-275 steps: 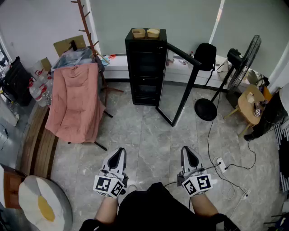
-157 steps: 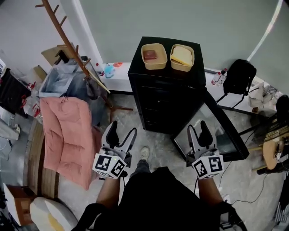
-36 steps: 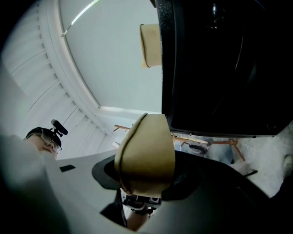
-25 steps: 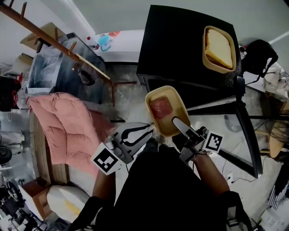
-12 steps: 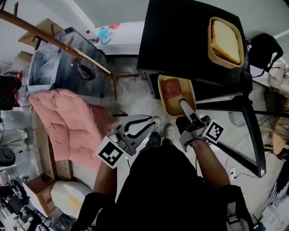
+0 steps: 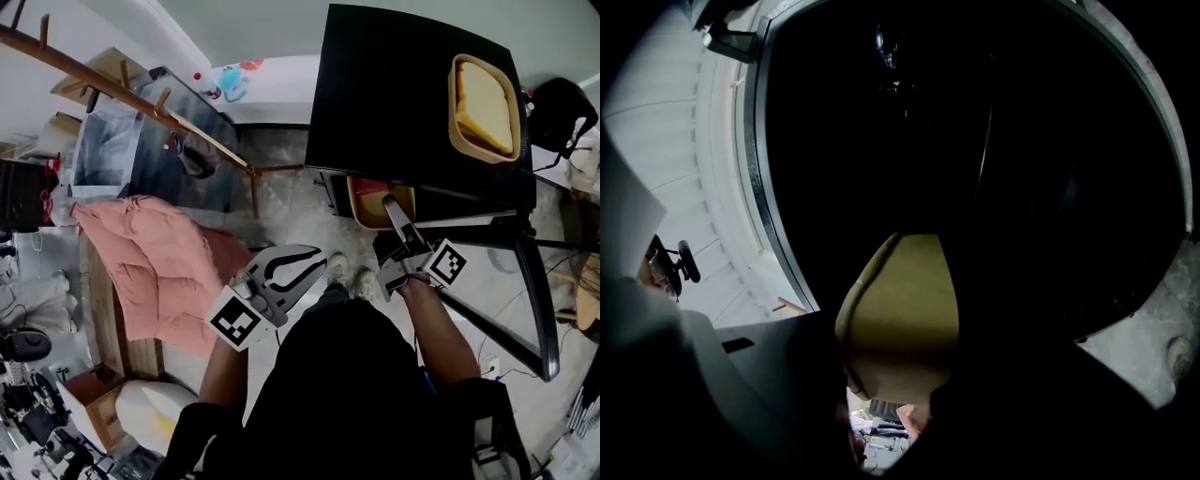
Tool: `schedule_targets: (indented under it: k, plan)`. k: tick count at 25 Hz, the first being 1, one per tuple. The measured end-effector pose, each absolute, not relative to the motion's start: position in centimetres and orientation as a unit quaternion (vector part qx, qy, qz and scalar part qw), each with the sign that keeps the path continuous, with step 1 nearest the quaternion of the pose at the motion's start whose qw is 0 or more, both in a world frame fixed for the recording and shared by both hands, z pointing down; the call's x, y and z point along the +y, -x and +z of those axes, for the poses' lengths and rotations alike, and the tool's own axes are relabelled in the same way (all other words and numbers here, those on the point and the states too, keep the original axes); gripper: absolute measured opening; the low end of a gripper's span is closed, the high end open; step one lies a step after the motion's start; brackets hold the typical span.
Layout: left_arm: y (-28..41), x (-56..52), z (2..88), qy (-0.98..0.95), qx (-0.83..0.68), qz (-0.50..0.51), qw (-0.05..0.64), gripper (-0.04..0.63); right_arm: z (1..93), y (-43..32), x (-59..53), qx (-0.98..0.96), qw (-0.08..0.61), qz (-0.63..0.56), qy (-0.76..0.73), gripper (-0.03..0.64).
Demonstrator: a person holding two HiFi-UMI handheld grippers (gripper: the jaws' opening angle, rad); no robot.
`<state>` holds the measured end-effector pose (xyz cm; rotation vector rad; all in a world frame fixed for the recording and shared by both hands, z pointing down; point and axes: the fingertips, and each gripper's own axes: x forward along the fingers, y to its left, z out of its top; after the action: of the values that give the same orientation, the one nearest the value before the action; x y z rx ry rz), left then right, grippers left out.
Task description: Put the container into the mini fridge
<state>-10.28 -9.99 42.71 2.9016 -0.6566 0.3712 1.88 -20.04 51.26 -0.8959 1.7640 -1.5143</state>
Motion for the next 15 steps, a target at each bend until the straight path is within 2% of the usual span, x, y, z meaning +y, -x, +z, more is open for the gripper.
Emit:
schedule_targets:
  k: [8,15]
  plan:
    - [9.9,-11.3,42.9,-0.97,-0.198,0.11,0.087,0.063,52.6,-1.5,-22.4,0.619,0.359,-0.601,0.355,0.206]
    - [9.5,-12.0,43.5,-0.973,-0.183,0.115,0.077,0.063,52.9,-1.3,-23.8,0.61,0.362,-0.595,0.377,0.206]
